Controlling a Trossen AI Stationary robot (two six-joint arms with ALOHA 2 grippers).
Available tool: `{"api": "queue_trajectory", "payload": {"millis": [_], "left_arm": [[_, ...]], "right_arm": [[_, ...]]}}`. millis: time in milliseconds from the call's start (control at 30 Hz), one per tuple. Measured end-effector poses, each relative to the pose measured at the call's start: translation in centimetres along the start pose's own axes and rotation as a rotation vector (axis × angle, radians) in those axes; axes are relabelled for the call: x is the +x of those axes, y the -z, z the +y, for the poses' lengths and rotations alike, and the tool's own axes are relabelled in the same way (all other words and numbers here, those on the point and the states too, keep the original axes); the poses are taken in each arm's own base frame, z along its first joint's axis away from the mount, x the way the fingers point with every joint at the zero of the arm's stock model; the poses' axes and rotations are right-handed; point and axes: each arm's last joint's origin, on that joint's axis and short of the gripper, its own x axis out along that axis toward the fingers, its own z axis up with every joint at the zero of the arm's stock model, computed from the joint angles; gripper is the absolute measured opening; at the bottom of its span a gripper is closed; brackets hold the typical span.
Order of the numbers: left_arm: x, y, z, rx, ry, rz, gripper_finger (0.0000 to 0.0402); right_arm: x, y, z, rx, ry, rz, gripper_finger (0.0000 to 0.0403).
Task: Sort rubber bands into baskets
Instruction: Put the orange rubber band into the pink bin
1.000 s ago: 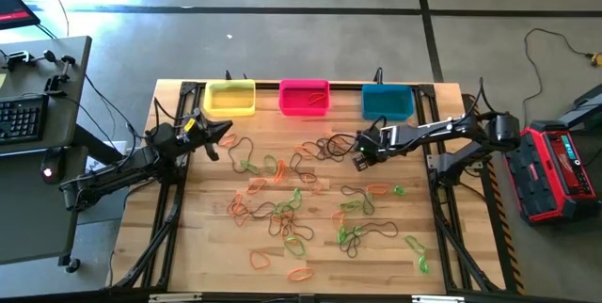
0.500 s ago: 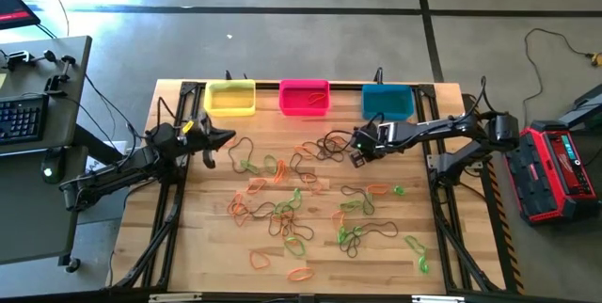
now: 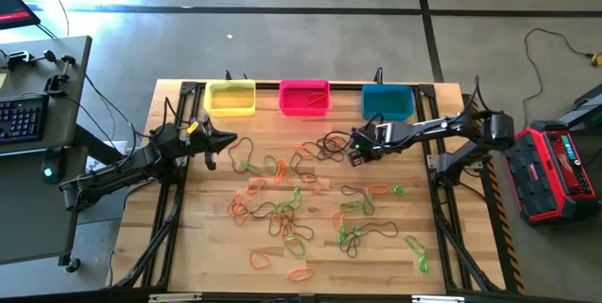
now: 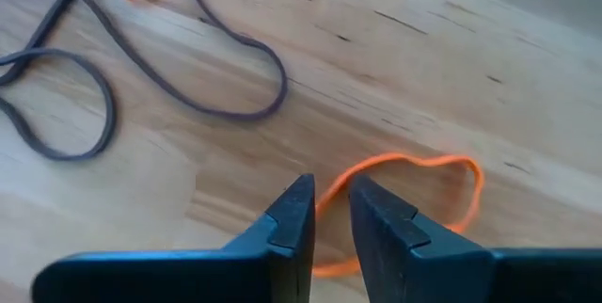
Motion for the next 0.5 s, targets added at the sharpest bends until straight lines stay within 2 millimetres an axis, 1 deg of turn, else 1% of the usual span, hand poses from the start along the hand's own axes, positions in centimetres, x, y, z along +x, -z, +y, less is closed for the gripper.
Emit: {"api": "queue_trajectory", "payload": {"millis": [100, 267, 500], "left_arm": [[0.0, 0.0, 0.0, 0.0, 0.0, 0.0, 0.0023], [0.0, 0.0, 0.0, 0.0, 0.0, 0.0, 0.0023], [0.0, 0.0, 0.0, 0.0, -0.001, 0.0, 0.0023]], "right_arm": [[0.21, -0.09, 0.12, 0.0, 0.003, -0.016, 0.0051], [0.21, -0.12, 0.16, -0.017, 0.0, -0.02, 0.0007], [0.03, -0.23, 0.25, -0.102, -0.014, -0.032, 0.0001]]}}
